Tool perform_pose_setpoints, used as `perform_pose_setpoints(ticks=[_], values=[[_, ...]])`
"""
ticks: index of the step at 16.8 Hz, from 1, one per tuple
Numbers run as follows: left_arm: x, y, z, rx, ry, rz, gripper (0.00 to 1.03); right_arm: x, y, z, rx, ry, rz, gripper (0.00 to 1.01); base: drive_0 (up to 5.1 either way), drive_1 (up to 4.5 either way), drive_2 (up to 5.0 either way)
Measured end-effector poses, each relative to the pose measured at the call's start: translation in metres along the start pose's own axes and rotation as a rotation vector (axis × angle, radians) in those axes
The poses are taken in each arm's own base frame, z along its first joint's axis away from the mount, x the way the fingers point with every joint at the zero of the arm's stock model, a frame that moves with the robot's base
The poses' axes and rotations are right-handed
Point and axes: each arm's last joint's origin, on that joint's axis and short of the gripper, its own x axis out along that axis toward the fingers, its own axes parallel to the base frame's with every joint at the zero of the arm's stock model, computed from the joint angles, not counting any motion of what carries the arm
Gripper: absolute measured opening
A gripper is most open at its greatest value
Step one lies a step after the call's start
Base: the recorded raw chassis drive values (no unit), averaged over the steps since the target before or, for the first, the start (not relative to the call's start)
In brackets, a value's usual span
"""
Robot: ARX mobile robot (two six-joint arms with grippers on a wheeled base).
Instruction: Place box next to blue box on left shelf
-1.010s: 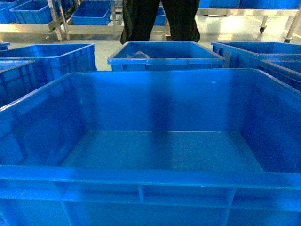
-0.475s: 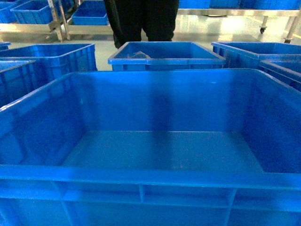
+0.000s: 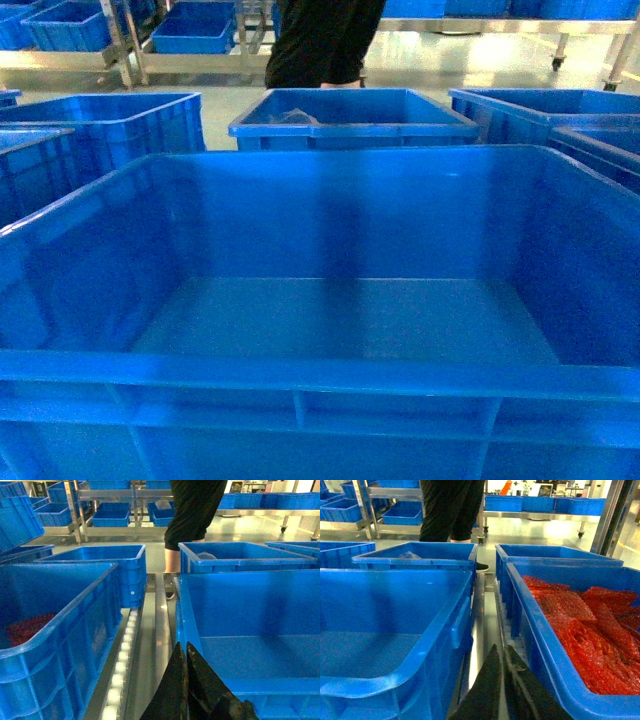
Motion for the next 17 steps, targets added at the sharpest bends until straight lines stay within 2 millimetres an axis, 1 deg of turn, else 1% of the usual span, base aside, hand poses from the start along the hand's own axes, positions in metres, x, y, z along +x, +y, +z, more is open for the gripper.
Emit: perform_pose_setpoints(ticks=[1, 2, 4, 6, 7, 8, 11, 12, 13, 14, 15, 16, 17], values=[[0.0000, 0.0000, 0.0000, 0.000, 0.000, 0.000, 0.01, 0.0000, 0.0000, 0.0000, 0.000, 0.000, 0.000, 0.12, 0.0, 0.00, 0.0], [0.0000, 0.0000, 0.0000, 0.000, 0.000, 0.000, 0.01, 0.0000, 0.0000, 0.0000, 0.000, 0.000, 0.000, 0.17, 0.0, 0.00, 0.0], [0.0000, 0.0000, 0.0000, 0.000, 0.000, 0.000, 0.18, 0.0000, 0.0000, 0.0000, 0.000, 0.000, 0.000, 0.36, 0.0, 0.00, 0.0], [0.0000, 0.0000, 0.0000, 0.000, 0.000, 0.000, 0.31, 0.0000, 0.0000, 0.0000, 0.000, 0.000, 0.000, 0.50, 0.0, 0.00, 0.0], [0.0000, 0.0000, 0.0000, 0.000, 0.000, 0.000, 0.39, 0.0000, 0.0000, 0.0000, 0.000, 0.000, 0.000, 0.56, 0.0, 0.00, 0.0], [0.0000, 0.0000, 0.0000, 0.000, 0.000, 0.000, 0.50, 0.0000, 0.0000, 0.0000, 0.000, 0.000, 0.000, 0.67, 0.0, 0.00, 0.0], [0.0000, 0.0000, 0.0000, 0.000, 0.000, 0.000, 0.71, 0.0000, 0.0000, 0.0000, 0.000, 0.000, 0.000, 0.89, 0.0, 0.00, 0.0], [0.0000, 0.0000, 0.0000, 0.000, 0.000, 0.000, 0.80, 0.0000, 0.0000, 0.0000, 0.000, 0.000, 0.000, 0.98, 0.0, 0.00, 0.0], [0.0000, 0.0000, 0.0000, 0.000, 0.000, 0.000, 0.90, 0.0000, 0.0000, 0.0000, 0.000, 0.000, 0.000, 0.99, 0.0, 0.00, 0.0], [0.0000, 0.0000, 0.0000, 0.000, 0.000, 0.000, 0.97, 0.0000, 0.0000, 0.0000, 0.000, 0.000, 0.000, 0.97, 0.0, 0.00, 0.0], [0.0000, 0.0000, 0.0000, 0.000, 0.000, 0.000, 0.99, 0.0000, 0.0000, 0.0000, 0.000, 0.000, 0.000, 0.98, 0.0, 0.00, 0.0], [0.0000, 0.0000, 0.0000, 0.000, 0.000, 0.000, 0.97, 0.0000, 0.0000, 0.0000, 0.000, 0.000, 0.000, 0.98, 0.0, 0.00, 0.0], [0.0000, 0.0000, 0.0000, 0.000, 0.000, 0.000, 0.98, 0.0000, 0.0000, 0.0000, 0.000, 0.000, 0.000, 0.98, 0.0, 0.00, 0.0]])
